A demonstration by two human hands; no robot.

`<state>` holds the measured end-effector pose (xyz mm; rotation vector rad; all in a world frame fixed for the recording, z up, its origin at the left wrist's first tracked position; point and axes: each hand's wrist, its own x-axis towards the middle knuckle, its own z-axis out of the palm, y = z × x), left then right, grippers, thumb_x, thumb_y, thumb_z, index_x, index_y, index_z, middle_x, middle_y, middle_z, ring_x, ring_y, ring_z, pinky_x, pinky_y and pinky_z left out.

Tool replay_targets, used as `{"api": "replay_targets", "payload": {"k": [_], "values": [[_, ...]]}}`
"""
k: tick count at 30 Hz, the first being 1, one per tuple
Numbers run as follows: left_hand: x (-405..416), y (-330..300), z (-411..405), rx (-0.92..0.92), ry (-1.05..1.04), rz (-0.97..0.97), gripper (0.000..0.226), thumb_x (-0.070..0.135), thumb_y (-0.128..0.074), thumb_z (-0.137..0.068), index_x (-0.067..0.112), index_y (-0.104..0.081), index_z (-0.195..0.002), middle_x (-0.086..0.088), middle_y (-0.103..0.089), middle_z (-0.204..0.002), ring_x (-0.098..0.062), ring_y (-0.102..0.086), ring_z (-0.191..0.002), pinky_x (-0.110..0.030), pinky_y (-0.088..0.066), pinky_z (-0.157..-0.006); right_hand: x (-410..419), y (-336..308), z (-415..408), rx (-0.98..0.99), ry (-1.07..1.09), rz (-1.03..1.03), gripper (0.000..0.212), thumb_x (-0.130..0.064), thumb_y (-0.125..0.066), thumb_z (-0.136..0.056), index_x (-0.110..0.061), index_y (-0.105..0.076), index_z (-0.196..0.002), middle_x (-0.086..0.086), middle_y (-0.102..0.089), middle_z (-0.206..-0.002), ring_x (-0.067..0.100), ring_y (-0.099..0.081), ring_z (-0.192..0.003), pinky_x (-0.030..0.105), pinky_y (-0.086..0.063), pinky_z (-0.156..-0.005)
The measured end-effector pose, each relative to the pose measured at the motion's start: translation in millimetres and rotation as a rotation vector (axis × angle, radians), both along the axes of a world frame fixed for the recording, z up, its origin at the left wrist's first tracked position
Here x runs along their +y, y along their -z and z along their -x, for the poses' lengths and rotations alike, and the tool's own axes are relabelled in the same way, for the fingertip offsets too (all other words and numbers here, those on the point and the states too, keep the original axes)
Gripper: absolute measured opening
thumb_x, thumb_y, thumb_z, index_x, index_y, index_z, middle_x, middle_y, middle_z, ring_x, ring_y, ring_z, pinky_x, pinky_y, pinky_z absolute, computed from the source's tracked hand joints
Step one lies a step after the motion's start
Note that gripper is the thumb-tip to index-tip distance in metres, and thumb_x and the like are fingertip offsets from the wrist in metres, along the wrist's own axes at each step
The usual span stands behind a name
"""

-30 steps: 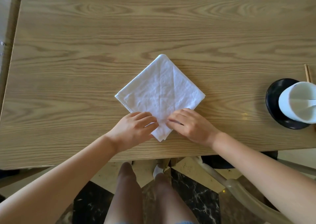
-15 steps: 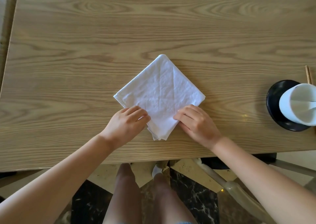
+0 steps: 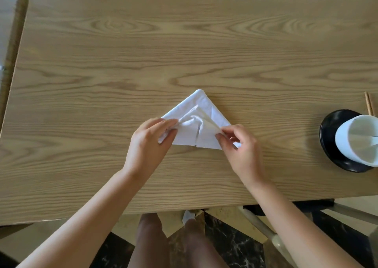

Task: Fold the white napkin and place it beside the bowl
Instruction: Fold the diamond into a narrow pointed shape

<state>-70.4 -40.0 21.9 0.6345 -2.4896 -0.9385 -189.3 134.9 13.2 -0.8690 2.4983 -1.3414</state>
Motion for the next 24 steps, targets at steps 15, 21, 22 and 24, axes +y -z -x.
{"api": "replay_targets", "payload": {"k": [15, 21, 22, 24], "values": [[-13.2, 43.2, 52.5, -0.102, -0.082, 0.069, 0.018, 0.008, -0.063, -0.083, 0.01, -0.071, -0.099, -0.005, -0.063, -0.084, -0.024, -0.054, -0.084, -0.017, -0.033, -0.073, -42.3, 21.8, 42.8, 0.185, 0.197, -0.412, 0.015, -0.034, -0.064, -0.082, -0.024, -0.061, -0.071, -0.01, -0.064, -0.068, 0.015, -0.056, -0.069, 0.031, -0.013, -0.067], [-14.0, 56.4, 52.8, -0.078, -0.082, 0.13, 0.018, 0.005, -0.063, -0.082, 0.01, -0.069, -0.098, -0.006, -0.061, -0.087, -0.023, -0.047, -0.084, -0.03, -0.041, -0.074, -40.3, 35.1, 42.6, 0.341, 0.203, -0.531, 0.023, -0.032, -0.068, -0.08, -0.02, -0.055, -0.065, -0.005, -0.062, -0.06, 0.021, -0.049, -0.06, 0.028, -0.008, -0.067], [-13.4, 57.1, 53.3, -0.08, -0.081, 0.14, 0.017, 0.006, -0.062, -0.082, 0.01, -0.069, -0.098, -0.006, -0.061, -0.087, -0.021, -0.045, -0.085, -0.032, -0.042, -0.074, -41.1, 36.0, 41.7, 0.361, 0.199, -0.536, 0.023, -0.031, -0.068, -0.08, -0.019, -0.055, -0.066, -0.004, -0.061, -0.059, 0.022, -0.05, -0.059, 0.029, -0.008, -0.067], [-12.4, 54.5, 53.3, -0.107, -0.101, 0.184, 0.021, 0.013, -0.057, -0.085, 0.011, -0.066, -0.104, -0.006, -0.062, -0.093, -0.02, -0.045, -0.088, -0.039, -0.043, -0.076, -41.0, 33.9, 40.9, 0.435, 0.208, -0.536, 0.014, -0.03, -0.065, -0.08, -0.018, -0.059, -0.077, -0.002, -0.062, -0.068, 0.025, -0.055, -0.066, 0.031, -0.014, -0.068]]}}
